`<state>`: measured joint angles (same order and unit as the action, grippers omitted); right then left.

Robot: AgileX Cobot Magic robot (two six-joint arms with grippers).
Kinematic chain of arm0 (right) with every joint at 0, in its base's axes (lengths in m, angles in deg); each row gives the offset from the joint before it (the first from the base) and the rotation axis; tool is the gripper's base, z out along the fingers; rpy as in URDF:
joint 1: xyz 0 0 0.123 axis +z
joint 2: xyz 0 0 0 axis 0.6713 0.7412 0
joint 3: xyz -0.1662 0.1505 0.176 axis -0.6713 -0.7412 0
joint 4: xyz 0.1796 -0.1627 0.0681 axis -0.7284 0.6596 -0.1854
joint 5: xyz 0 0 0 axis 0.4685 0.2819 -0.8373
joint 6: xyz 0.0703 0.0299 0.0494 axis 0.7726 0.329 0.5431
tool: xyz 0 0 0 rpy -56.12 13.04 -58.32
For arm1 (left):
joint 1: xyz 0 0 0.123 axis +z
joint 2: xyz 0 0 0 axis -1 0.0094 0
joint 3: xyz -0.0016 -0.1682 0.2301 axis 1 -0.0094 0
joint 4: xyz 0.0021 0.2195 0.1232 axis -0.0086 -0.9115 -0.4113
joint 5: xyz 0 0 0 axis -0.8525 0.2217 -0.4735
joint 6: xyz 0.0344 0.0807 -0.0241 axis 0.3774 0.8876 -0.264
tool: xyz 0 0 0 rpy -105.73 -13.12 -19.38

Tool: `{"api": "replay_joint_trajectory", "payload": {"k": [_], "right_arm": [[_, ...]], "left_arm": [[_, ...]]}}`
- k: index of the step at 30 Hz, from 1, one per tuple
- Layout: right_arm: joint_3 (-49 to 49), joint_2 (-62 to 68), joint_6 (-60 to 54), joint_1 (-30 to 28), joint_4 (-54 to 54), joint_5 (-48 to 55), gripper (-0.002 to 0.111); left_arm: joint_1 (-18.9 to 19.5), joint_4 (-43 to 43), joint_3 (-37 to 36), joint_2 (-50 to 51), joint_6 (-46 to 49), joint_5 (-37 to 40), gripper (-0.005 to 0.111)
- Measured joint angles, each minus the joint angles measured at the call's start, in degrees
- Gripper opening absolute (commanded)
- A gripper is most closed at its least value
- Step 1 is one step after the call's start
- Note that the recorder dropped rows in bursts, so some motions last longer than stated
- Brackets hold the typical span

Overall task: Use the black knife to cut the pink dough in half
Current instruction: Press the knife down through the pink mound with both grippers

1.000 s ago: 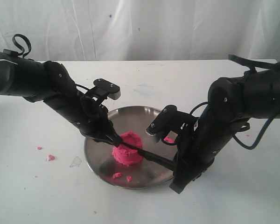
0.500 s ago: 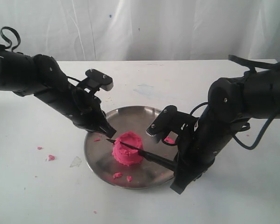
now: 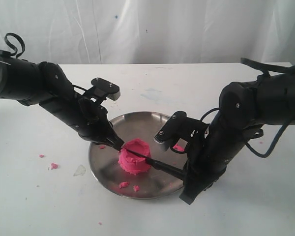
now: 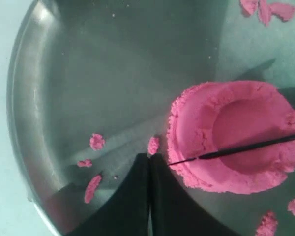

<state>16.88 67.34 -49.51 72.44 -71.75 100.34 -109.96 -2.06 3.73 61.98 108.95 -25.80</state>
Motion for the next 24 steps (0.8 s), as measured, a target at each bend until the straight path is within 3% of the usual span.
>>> {"api": "replay_joint_trajectory", "payload": {"k": [24], "right_arm": [[0.0,0.0,0.1,0.0,0.0,0.0,0.000]], "left_arm": [[0.0,0.9,0.0,2.1,0.0,-0.6,0.000]]}}
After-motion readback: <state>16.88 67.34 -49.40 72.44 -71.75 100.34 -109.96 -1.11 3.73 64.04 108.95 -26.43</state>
